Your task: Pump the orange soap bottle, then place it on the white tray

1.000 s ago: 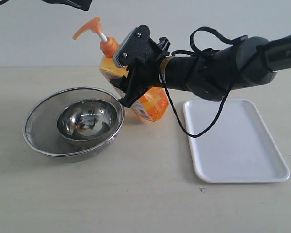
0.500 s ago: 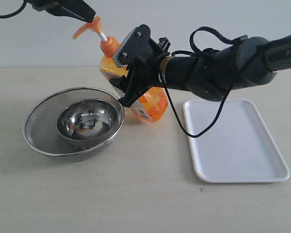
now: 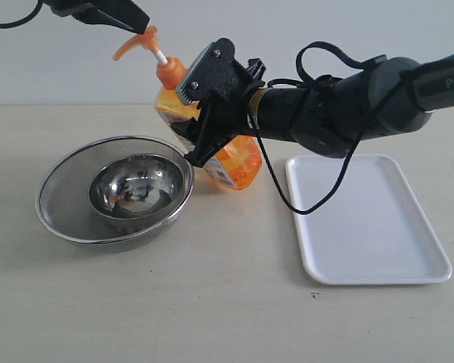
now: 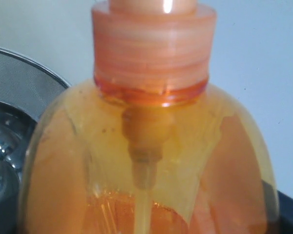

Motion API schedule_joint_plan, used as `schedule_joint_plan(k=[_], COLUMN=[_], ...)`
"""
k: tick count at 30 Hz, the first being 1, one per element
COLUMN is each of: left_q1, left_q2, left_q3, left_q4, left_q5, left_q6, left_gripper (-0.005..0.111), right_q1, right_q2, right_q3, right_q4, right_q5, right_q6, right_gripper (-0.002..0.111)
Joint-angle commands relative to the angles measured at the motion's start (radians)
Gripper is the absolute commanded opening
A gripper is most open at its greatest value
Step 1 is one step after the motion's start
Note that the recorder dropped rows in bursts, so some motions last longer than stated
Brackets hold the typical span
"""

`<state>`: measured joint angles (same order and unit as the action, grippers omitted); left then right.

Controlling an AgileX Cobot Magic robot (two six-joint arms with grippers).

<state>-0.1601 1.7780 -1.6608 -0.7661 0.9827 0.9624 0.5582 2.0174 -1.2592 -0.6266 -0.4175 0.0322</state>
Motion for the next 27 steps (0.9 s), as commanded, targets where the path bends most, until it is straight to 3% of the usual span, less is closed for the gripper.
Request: schedule_joint_plan(k=[1, 6, 17, 27], left_q1=[-0.028, -0.06, -0.058, -0.058], left_q2=[0.008, 0.008, 0.008, 0.008], left_q3=[-0.003, -0.003, -0.003, -0.003], left_q4=[0.0, 0.051, 0.149, 0.149], left_q5=[-0.004, -0.012, -0.013, -0.005], left_q6=[0.0, -0.002, -0.076, -0.086], left_gripper=[0.005, 0.005, 0.005, 0.005], right_q1=[0.0, 0.0, 0.0, 0.0], right_q2=[-0.011, -0.011, -0.011, -0.011], right_q3=[-0.01, -0.01, -0.01, -0.01], right_q4=[-0.007, -0.007, -0.007, -0.007], right_q5=[-0.045, -0.045, -0.031, -0.033], right_q6=[-0.006, -0.006, -0.006, -0.006], right_gripper=[0.0, 0.0, 0.0, 0.0])
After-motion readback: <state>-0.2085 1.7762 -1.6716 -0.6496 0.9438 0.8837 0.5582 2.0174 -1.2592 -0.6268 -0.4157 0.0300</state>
